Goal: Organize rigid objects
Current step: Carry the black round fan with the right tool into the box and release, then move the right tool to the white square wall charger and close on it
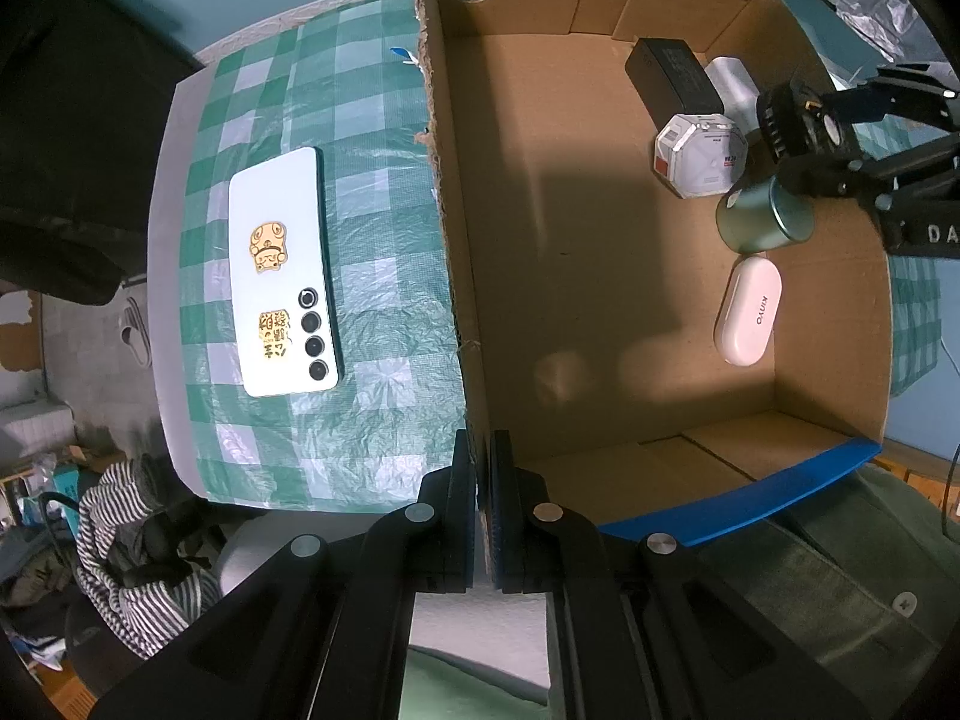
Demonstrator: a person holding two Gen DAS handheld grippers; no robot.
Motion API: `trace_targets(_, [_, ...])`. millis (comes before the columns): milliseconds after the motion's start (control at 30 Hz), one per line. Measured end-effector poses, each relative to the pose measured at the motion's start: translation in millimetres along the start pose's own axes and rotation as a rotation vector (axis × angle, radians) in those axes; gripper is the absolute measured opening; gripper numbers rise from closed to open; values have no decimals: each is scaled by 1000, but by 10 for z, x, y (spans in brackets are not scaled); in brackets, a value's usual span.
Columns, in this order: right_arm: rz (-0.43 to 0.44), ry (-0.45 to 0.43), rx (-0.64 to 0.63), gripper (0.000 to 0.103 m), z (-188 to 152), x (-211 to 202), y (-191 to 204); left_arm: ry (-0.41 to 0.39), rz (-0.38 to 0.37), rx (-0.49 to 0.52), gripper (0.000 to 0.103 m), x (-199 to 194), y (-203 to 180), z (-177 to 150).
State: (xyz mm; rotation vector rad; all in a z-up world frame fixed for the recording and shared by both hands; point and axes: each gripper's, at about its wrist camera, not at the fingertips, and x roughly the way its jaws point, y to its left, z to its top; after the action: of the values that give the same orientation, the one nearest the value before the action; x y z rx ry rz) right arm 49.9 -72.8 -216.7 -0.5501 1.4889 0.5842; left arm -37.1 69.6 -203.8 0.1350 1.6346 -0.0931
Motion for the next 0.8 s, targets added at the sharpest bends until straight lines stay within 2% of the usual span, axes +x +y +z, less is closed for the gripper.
trace_targets(333, [8,-36,-28,64,-37,-76,72,0,-1,0,4,-2,5,-8])
trace_targets(800, [15,-91,62,66,-76,-350,-191,-2,-1,3,4,-8,14,-11])
